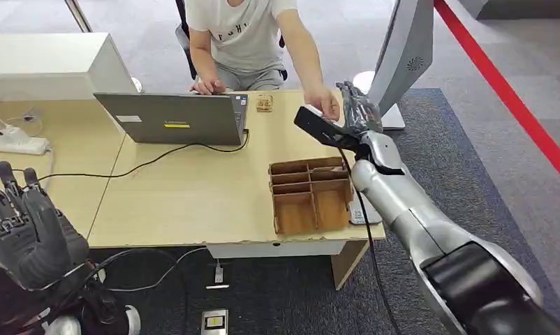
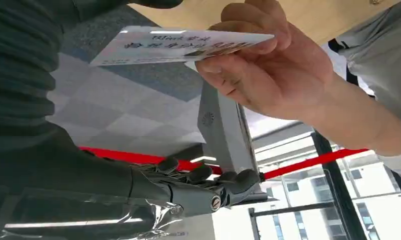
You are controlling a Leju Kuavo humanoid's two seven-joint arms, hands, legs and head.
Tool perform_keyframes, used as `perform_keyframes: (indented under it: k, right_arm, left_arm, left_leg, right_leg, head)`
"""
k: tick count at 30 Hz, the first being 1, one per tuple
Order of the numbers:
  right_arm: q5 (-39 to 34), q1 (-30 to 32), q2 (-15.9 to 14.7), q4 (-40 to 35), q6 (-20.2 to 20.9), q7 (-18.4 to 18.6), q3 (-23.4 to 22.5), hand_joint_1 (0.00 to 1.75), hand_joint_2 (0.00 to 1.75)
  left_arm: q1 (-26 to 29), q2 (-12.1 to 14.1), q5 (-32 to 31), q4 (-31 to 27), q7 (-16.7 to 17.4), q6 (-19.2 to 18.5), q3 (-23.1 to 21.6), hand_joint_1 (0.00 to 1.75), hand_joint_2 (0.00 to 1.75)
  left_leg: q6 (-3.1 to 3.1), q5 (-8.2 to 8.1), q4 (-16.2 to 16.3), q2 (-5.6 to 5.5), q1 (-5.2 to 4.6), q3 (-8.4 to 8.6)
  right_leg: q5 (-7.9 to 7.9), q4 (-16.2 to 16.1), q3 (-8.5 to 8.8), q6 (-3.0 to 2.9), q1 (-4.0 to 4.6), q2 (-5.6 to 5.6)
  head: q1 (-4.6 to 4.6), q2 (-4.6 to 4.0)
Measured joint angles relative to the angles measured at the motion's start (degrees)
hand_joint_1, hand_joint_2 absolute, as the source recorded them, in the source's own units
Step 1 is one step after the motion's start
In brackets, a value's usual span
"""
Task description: Pass the card to the sensor for recognition and then transmit it.
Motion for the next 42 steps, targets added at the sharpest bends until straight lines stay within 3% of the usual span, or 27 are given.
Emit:
perform_keyframes:
  k: [1, 2, 7, 42]
  right_arm:
    - [0.0, -0.1, 0.0, 0.3, 0.0, 0.6, 0.1, 0.00, 1.75]
    - [0.1, -0.1, 0.0, 0.6, 0.0, 1.4, 0.3, 1.75, 1.75]
    - [0.0, -0.2, -0.6, 1.9, -0.2, 2.8, 0.5, 1.75, 1.75]
    - [-0.8, -0.4, -2.6, 3.6, -4.2, 1.0, 0.8, 1.75, 1.75]
  left_arm:
    - [0.0, 0.0, 0.0, 0.0, 0.0, 0.0, 0.0, 0.00, 1.75]
    - [0.0, -0.1, 0.0, 0.0, 0.0, 0.0, 0.1, 0.00, 1.75]
    - [0.0, -0.4, -0.1, 0.0, 0.0, -0.6, 0.4, 0.00, 1.75]
    - [0.0, -2.4, -1.4, 0.5, 0.0, -2.1, 2.3, 0.00, 1.75]
  left_leg:
    - [0.00, 0.00, 0.0, 0.00, 0.00, 0.00]
    - [0.00, 0.00, 0.0, 0.00, 0.00, 0.00]
    - [0.00, 0.00, 0.0, 0.00, -0.01, 0.01]
    - [0.00, 0.00, 0.0, 0.01, -0.01, 0.02]
  right_leg:
    - [0.00, 0.0, 0.00, 0.00, 0.00, 0.00]
    - [0.00, 0.0, 0.00, 0.00, 0.00, 0.00]
    - [0.00, 0.0, -0.01, 0.00, -0.01, 0.00]
    - [0.01, 0.0, -0.02, -0.01, -0.01, 0.01]
  head:
    - [0.00, 0.00]
    - [-0.02, 0.00]
    - [-0.02, 0.00]
    - [-0.02, 0.00]
